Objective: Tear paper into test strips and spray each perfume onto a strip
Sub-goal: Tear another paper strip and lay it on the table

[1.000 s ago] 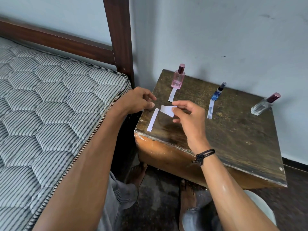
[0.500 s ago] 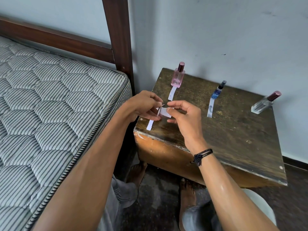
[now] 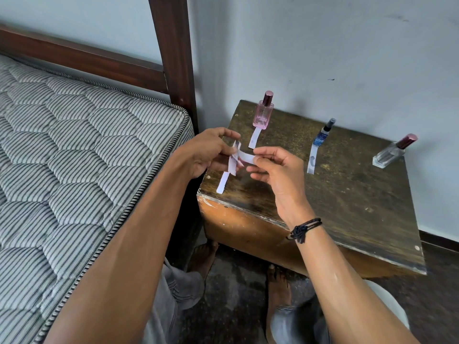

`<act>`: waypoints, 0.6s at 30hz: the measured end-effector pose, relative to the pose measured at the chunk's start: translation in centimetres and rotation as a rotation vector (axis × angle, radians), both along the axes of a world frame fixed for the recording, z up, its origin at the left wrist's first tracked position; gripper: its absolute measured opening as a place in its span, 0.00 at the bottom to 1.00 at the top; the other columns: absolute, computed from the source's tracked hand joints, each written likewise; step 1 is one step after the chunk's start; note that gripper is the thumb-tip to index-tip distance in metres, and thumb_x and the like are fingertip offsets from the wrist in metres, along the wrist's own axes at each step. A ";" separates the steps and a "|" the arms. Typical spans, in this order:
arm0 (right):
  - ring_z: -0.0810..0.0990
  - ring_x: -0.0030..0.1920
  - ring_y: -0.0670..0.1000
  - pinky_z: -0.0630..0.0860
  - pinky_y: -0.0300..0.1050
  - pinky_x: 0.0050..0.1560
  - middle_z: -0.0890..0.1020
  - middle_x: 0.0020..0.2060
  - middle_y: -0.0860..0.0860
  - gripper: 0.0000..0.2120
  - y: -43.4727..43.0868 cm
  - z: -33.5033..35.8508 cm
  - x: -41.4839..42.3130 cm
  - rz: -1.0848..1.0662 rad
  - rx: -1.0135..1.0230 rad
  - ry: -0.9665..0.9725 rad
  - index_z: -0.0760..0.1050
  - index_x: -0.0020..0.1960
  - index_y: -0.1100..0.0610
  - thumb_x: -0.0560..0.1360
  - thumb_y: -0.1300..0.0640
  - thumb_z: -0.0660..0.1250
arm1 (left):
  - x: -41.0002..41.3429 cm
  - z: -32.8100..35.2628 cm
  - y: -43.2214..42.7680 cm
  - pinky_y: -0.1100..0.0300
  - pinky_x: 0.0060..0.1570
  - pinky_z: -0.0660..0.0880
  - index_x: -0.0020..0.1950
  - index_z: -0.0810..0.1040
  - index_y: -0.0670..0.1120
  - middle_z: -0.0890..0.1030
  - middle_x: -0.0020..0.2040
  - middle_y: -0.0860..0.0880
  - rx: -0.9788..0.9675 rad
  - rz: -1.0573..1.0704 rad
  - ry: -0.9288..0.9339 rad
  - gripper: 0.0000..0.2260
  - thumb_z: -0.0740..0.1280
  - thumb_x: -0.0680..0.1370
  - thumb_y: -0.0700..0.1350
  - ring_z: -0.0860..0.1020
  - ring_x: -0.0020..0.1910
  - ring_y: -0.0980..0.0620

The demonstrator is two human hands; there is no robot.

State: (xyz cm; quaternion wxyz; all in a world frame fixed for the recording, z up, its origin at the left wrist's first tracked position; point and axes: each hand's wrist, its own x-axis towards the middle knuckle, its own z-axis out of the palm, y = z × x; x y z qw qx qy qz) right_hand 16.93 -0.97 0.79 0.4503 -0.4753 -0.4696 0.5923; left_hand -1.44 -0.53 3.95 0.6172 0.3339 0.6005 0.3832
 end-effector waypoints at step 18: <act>0.84 0.46 0.51 0.82 0.43 0.42 0.84 0.46 0.50 0.10 0.6 -1.0 0.2 0.077 0.194 -0.323 0.85 0.53 0.49 0.75 0.61 0.77 | 0.8 -0.3 0.1 0.50 0.45 0.83 0.62 0.79 0.45 0.86 0.47 0.38 0.018 -0.126 0.186 0.15 0.65 0.79 0.32 0.85 0.45 0.44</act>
